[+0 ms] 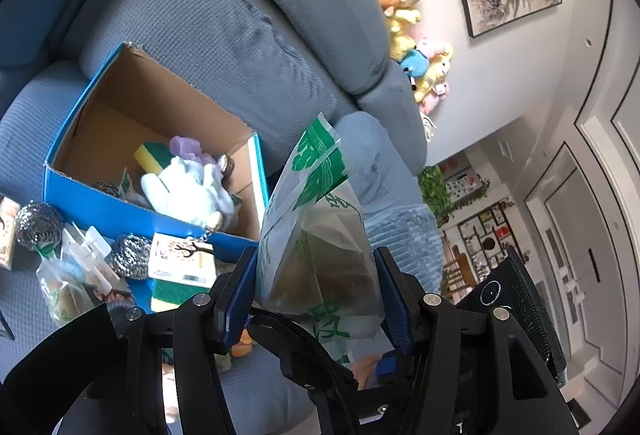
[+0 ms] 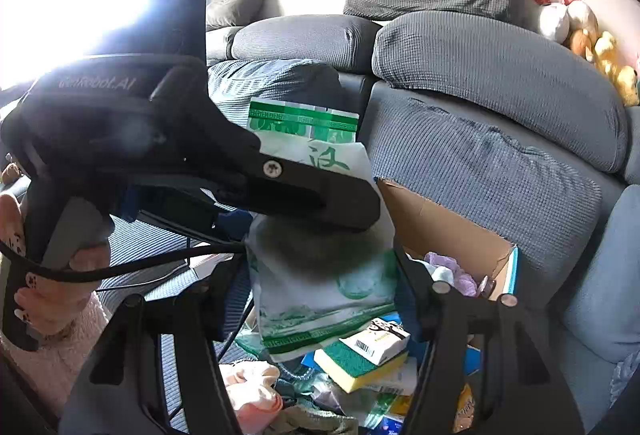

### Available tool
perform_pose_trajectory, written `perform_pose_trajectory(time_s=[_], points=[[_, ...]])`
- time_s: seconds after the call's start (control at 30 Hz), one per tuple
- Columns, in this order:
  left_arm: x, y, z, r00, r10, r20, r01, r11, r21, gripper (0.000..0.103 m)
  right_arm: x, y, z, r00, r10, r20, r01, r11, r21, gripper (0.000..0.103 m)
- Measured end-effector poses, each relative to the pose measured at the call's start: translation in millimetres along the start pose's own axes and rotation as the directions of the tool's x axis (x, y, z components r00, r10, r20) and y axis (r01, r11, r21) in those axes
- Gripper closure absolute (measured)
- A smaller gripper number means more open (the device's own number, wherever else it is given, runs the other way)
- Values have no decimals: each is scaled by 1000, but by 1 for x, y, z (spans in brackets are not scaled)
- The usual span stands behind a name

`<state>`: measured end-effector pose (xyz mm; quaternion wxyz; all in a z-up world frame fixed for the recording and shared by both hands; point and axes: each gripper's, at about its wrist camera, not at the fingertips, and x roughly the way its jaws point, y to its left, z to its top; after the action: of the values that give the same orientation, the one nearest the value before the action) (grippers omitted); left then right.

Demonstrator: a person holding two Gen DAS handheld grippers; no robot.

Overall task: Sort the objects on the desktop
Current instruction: 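Carry the green-printed bag with both grippers over the blue box, then lower the held bag with both grippers into the blue box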

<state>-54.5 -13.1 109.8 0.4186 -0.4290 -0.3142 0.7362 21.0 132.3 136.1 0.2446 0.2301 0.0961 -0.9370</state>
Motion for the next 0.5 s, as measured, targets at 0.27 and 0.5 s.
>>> perform_pose_trajectory(time_s=[0.27,0.5], points=[[11,15,11,1000,-10,2,10,1000,-14,45,21,-12,-1,1000,-1,5,1,1000,4,41],[22,17,24,1000,-2,17,2,1000,29,45,33,-25,-2,999,-8,32,8,1000,9,41]])
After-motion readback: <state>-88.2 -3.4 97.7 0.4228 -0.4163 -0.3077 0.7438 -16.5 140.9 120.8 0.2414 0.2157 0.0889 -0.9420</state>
